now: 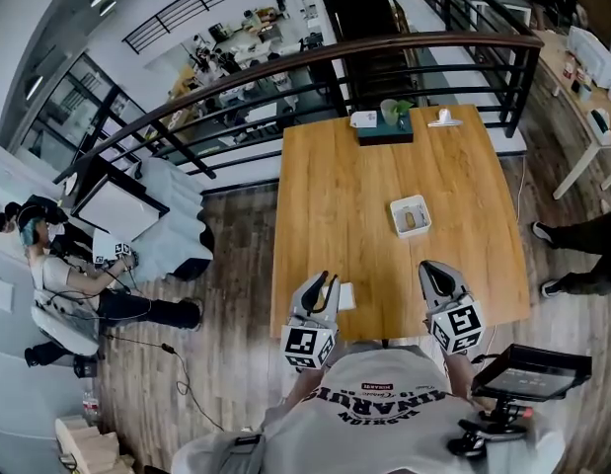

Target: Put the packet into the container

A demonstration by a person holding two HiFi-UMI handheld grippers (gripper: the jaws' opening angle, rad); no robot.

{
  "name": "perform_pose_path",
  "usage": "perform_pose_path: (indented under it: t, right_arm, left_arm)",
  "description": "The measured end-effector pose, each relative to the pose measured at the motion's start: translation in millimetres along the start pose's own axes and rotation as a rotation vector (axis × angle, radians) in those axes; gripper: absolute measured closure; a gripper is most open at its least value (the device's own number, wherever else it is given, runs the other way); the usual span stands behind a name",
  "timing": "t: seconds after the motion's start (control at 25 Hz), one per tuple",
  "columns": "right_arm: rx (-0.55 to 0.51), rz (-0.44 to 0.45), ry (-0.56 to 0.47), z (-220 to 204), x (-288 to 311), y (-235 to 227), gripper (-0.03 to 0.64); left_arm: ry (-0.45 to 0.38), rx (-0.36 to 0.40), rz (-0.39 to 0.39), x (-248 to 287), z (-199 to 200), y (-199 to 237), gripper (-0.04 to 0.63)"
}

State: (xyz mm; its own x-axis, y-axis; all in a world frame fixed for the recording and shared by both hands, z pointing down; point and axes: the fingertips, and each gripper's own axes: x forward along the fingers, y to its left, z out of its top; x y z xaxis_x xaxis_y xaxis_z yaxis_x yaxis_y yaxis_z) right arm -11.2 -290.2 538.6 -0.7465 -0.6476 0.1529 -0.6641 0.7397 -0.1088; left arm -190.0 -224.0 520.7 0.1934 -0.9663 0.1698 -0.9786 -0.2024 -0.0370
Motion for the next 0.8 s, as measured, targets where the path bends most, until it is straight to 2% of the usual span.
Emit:
perform_pose_path:
  t: [0.28, 0.64, 0.8]
  right_arm:
    - [0.007, 0.0, 0.008, 5.0, 2.0, 18.7, 0.607]
    - [0.005, -0.019, 0.007, 3.7, 9.1, 27.0, 0.607]
    - [0.002, -0.029, 0.011, 2.5, 9.2, 25.7, 0.607]
  left_arm:
    - [0.096, 0.009, -0.033, 1.9, -21.1, 9.3, 0.417]
    - [0.295, 0.14, -0.158, 15.7, -83.2, 18.2, 0.266]
    - [0.417, 0.219, -0.215, 26.2, -120.3, 21.5, 0.186]
